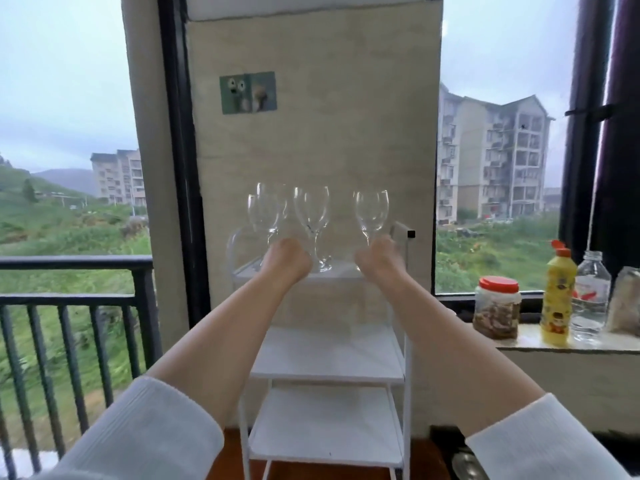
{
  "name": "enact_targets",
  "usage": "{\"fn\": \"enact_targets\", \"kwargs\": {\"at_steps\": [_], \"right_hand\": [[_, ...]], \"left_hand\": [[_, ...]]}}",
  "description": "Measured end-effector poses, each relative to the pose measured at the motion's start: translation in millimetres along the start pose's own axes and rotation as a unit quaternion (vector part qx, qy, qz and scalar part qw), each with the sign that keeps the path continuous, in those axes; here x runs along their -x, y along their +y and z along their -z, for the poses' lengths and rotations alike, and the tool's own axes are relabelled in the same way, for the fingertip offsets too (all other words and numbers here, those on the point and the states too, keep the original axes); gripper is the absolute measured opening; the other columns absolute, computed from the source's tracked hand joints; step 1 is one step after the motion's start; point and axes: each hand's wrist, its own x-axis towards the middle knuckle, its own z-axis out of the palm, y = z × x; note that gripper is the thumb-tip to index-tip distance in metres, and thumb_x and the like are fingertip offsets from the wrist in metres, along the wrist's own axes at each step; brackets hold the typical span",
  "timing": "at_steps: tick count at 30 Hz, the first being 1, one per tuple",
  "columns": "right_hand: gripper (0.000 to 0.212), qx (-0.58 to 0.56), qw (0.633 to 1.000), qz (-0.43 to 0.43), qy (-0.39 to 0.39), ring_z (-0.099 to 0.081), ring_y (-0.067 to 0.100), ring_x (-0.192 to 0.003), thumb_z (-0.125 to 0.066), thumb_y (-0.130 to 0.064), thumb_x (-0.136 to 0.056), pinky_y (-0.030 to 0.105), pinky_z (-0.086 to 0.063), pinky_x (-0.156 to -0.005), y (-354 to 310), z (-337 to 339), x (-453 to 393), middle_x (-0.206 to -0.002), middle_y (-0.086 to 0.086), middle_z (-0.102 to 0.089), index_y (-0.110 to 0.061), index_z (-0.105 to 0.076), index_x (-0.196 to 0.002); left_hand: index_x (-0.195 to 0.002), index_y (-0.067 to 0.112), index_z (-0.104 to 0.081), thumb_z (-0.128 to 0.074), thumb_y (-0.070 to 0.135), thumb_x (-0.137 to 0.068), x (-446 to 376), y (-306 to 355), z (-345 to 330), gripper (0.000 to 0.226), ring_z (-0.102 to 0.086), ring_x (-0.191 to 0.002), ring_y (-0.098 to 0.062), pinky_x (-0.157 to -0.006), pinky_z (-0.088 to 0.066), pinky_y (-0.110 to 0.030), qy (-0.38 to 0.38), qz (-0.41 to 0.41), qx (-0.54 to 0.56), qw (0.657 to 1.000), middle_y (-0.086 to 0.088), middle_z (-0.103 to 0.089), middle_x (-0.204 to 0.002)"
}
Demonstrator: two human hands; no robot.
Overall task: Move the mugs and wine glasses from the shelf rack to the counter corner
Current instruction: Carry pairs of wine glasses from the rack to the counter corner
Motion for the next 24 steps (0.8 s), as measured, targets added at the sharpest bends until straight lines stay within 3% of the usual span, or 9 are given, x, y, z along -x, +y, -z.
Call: {"fn": "enact_targets", "kwargs": {"at_steps": [3, 6, 8, 11, 14, 15, 18, 21, 24], "right_hand": [[0.033, -0.023, 0.999, -0.047, -0.002, -0.061, 0.036, -0.103, -0.050, -0.003, -0.084, 0.037, -0.052, -0.081, 0.4, -6.3, -13.7, -0.115, 0.023, -0.062, 0.006, -0.053, -0.116], [0.033, -0.077, 0.992, -0.095, 0.004, -0.062, 0.031, -0.096, -0.051, -0.006, -0.085, 0.031, -0.048, -0.074, 0.7, -7.8, -23.6, -0.101, 0.019, -0.063, 0.003, -0.054, -0.116], [0.032, -0.117, 0.986, -0.116, -0.004, -0.059, 0.029, -0.086, -0.050, -0.006, -0.084, 0.028, -0.042, -0.068, 0.2, -7.6, -29.2, -0.089, 0.012, -0.057, 0.001, -0.056, -0.114], [0.024, -0.134, 0.983, -0.125, -0.008, -0.052, 0.023, -0.081, -0.048, -0.006, -0.083, 0.026, -0.042, -0.066, 0.8, -8.4, -32.2, -0.088, 0.011, -0.054, -0.003, -0.061, -0.103], [0.026, -0.143, 0.983, -0.115, 0.003, -0.050, 0.021, -0.080, -0.048, -0.006, -0.084, 0.022, -0.033, -0.052, 3.1, -11.0, -31.0, -0.081, 0.010, -0.054, 0.002, -0.063, -0.104], [0.023, -0.148, 0.983, -0.109, 0.004, -0.050, 0.021, -0.079, -0.048, -0.005, -0.084, 0.021, -0.032, -0.049, 2.9, -11.1, -30.0, -0.074, 0.008, -0.054, 0.002, -0.065, -0.099], [0.024, -0.148, 0.984, -0.098, 0.007, -0.049, 0.023, -0.066, -0.049, -0.004, -0.083, 0.018, -0.030, -0.045, 2.9, -8.4, -24.7, -0.056, 0.000, -0.045, -0.008, -0.055, -0.060], [0.033, -0.153, 0.984, -0.089, -0.003, -0.046, 0.016, -0.052, -0.050, -0.002, -0.081, 0.019, -0.034, -0.042, 4.8, -2.0, -16.7, -0.055, 0.000, -0.046, -0.014, -0.046, -0.051], [0.032, -0.172, 0.982, -0.080, -0.021, -0.044, 0.012, -0.049, -0.049, 0.003, -0.078, 0.014, -0.039, -0.038, 5.6, 4.3, -5.0, -0.054, 0.002, -0.046, -0.011, -0.047, -0.049]], "left_hand": [[-0.120, -0.010, -0.052, -0.037, 0.001, -0.091, -20.0, 0.4, -10.8, 0.035, -0.051, -0.119, -0.039, -0.090, -0.044, -0.036, -0.018, 0.014, 0.038, 0.999, -0.027, -0.055, -0.128], [-0.131, -0.008, -0.043, -0.035, 0.005, -0.095, -36.0, 0.2, -20.4, 0.039, -0.048, -0.125, -0.037, -0.098, -0.042, -0.035, -0.040, 0.030, 0.093, 0.994, -0.025, -0.049, -0.136], [-0.131, -0.004, -0.043, -0.039, 0.008, -0.094, -45.0, -1.6, -25.2, 0.039, -0.049, -0.121, -0.039, -0.096, -0.044, -0.037, -0.055, 0.044, 0.137, 0.988, -0.026, -0.050, -0.132], [-0.108, 0.002, -0.049, -0.045, 0.008, -0.089, -49.8, -3.0, -29.2, 0.020, -0.053, -0.098, -0.034, -0.080, -0.045, -0.035, -0.069, 0.052, 0.181, 0.980, -0.026, -0.053, -0.113], [-0.117, 0.001, -0.045, -0.044, 0.006, -0.089, -52.8, -3.2, -33.7, 0.028, -0.057, -0.099, -0.031, -0.077, -0.044, -0.032, -0.083, 0.055, 0.208, 0.973, -0.023, -0.054, -0.111], [-0.116, 0.001, -0.045, -0.042, 0.005, -0.090, -53.6, -3.7, -34.9, 0.027, -0.060, -0.099, -0.032, -0.080, -0.047, -0.032, -0.086, 0.052, 0.221, 0.970, -0.024, -0.056, -0.112], [-0.082, 0.003, -0.049, -0.037, 0.005, -0.091, -48.0, -3.0, -34.1, 0.015, -0.065, -0.089, -0.039, -0.090, -0.053, -0.047, -0.065, 0.036, 0.247, 0.966, -0.031, -0.059, -0.099], [-0.098, -0.012, -0.054, -0.037, 0.005, -0.091, -39.4, -4.1, -35.0, 0.025, -0.062, -0.101, -0.048, -0.093, -0.050, -0.052, -0.032, 0.027, 0.250, 0.967, -0.039, -0.059, -0.110], [-0.098, -0.011, -0.052, -0.038, 0.004, -0.090, -23.9, -5.0, -30.2, 0.022, -0.062, -0.088, -0.044, -0.088, -0.053, -0.052, 0.000, 0.014, 0.265, 0.964, -0.036, -0.060, -0.094]]}}
